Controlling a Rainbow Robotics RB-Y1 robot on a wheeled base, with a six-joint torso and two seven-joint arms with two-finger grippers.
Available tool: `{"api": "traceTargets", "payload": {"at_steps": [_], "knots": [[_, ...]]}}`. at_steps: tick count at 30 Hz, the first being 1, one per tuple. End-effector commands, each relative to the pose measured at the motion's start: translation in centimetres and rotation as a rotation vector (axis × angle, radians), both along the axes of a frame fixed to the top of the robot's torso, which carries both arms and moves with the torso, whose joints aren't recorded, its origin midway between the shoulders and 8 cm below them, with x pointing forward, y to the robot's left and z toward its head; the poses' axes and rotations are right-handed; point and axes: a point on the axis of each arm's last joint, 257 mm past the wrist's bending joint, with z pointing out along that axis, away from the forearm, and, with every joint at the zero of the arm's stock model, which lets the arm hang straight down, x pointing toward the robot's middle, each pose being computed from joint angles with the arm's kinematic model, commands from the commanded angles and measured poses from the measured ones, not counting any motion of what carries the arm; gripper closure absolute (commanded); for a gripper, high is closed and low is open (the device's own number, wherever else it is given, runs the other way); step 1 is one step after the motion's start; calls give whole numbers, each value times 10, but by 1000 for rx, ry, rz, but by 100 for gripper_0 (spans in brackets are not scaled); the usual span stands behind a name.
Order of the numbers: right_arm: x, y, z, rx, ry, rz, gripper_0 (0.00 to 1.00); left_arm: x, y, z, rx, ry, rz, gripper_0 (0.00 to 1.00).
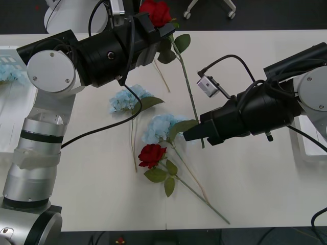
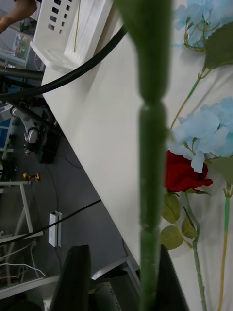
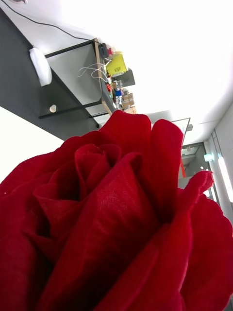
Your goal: Put the red flowers into the right box and the blue flowers into the left box
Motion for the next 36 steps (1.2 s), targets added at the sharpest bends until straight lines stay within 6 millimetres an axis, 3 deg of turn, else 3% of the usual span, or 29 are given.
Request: {"api": "traceTargets", "payload": {"at_steps": [1,6,8,9,11,13,16,21,27,30,33,36], "knots": [[2,6,13,-12,-47,28,100,-7,-22,29,-8,-63,-33,100],[5,5,12,-15,-49,17,100,-6,-19,28,-1,-64,-27,100],[6,4,11,-18,-51,15,100,-4,-16,28,4,-65,-23,94],[6,4,11,-21,-53,13,100,-4,-15,27,8,-66,-20,83],[8,2,10,-26,-55,6,100,0,-7,25,21,-69,-7,42],[10,0,9,-35,-60,1,100,1,-1,25,30,-70,-2,20],[15,-7,7,-57,-67,-16,100,1,11,23,51,-70,-8,2],[25,-24,-1,-110,-73,-60,100,-8,39,14,115,-43,-59,0],[46,-59,-6,-155,-33,-172,100,-28,95,4,168,6,-115,0],[64,-89,-3,-188,-43,-245,100,-39,122,-7,212,35,-131,0],[88,-145,1,-278,-80,-354,100,-43,159,-18,261,67,-99,0],[100,-185,6,-325,-81,-430,100,-41,176,-22,273,76,-66,0]]}}
